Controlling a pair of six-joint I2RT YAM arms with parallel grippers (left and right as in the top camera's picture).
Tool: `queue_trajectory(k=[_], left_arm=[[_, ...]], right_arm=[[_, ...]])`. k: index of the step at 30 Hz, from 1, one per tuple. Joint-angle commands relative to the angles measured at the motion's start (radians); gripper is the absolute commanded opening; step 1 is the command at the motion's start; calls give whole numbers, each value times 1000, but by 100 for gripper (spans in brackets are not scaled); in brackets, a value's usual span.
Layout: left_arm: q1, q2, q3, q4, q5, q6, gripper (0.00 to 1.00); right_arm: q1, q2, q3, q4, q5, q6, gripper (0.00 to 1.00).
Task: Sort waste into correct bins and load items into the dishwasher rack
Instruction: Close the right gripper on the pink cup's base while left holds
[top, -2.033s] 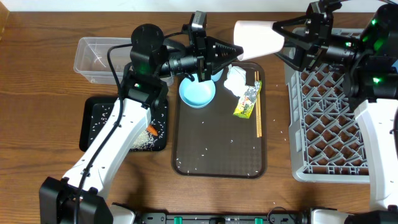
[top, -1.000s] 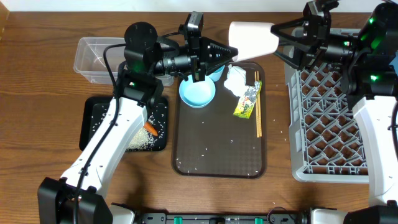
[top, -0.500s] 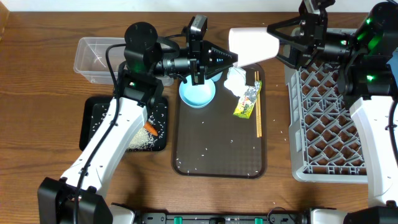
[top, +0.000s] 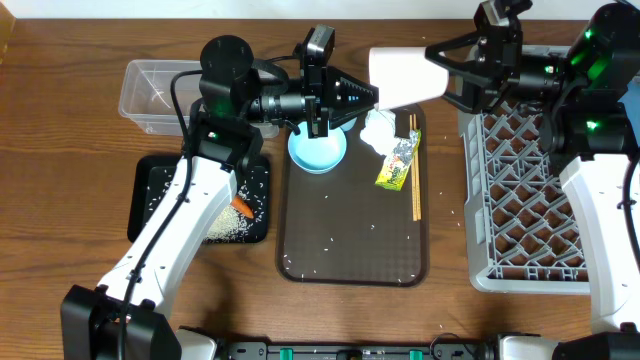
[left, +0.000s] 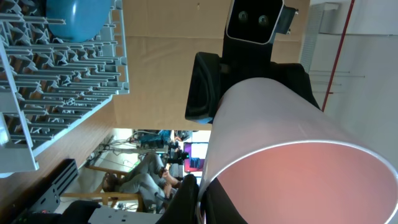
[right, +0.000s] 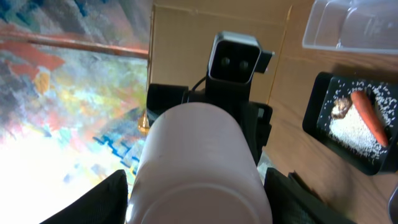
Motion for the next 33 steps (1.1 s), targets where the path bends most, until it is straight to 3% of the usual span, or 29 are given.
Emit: queue_trajectory(k=[1,11,30,33], left_arm=[[11,-6,10,6,13,-10,6],[13,-6,10,6,13,-10,6],[13,-6,10,6,-10,-13,6],[13,-6,10,6,-10,-13,6]], right_arm=[[14,9,6,3,-43,11,63],[18,9,6,3,-63,18,59],[45,9,6,3,-59,26,64],[48,9,6,4,-55,26,56]])
